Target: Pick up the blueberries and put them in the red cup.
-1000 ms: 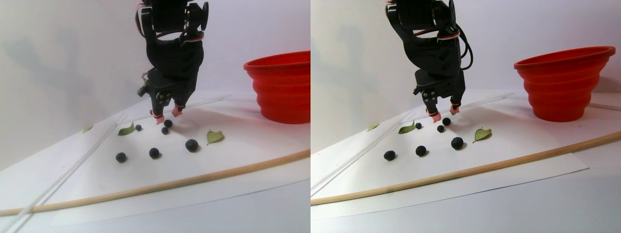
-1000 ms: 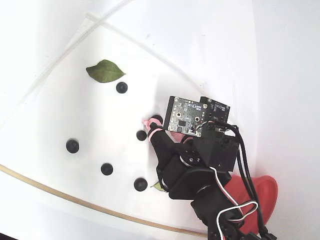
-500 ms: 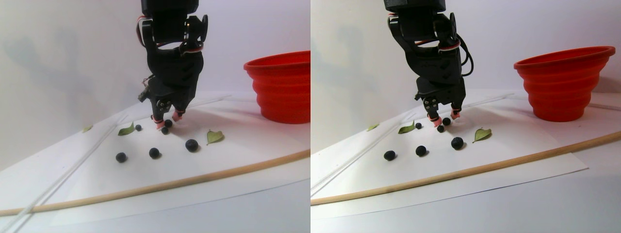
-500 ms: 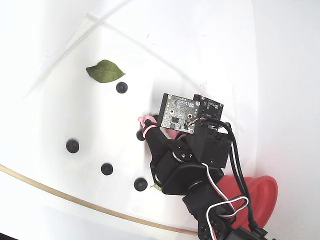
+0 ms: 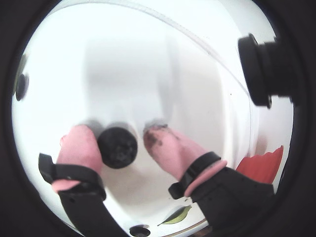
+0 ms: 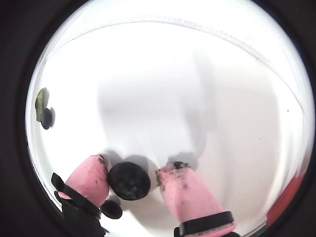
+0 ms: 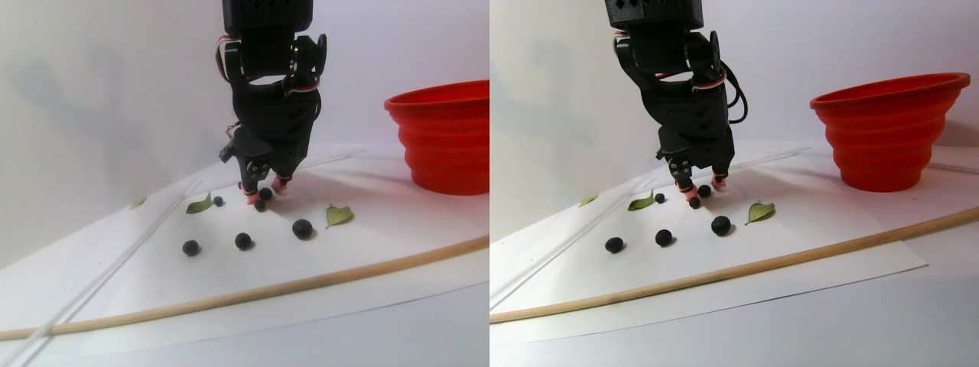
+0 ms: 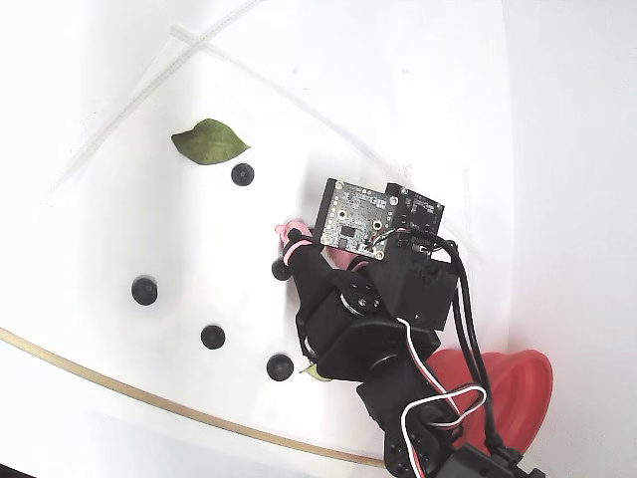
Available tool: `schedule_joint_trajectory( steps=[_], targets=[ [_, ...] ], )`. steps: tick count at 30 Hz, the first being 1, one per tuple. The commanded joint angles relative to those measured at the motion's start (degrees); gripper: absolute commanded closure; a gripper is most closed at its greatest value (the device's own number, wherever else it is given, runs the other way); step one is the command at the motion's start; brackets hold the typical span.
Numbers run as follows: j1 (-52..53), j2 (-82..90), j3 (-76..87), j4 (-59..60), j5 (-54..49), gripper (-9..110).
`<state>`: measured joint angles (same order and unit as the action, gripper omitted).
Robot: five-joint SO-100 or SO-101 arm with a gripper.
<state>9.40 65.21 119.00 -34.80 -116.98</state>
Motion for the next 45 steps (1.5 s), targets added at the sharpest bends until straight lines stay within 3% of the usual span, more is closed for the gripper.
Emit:
schedule_joint_trajectory(
  steps=[1,17,45],
  targets=[
    [-1.3,0.4,-1.6,-1.4,0.4,83],
    [-1.4,0.2,-1.2,-1.7,0.4,87],
    [0.0,14.5,4.8,5.1,1.1,88]
  ],
)
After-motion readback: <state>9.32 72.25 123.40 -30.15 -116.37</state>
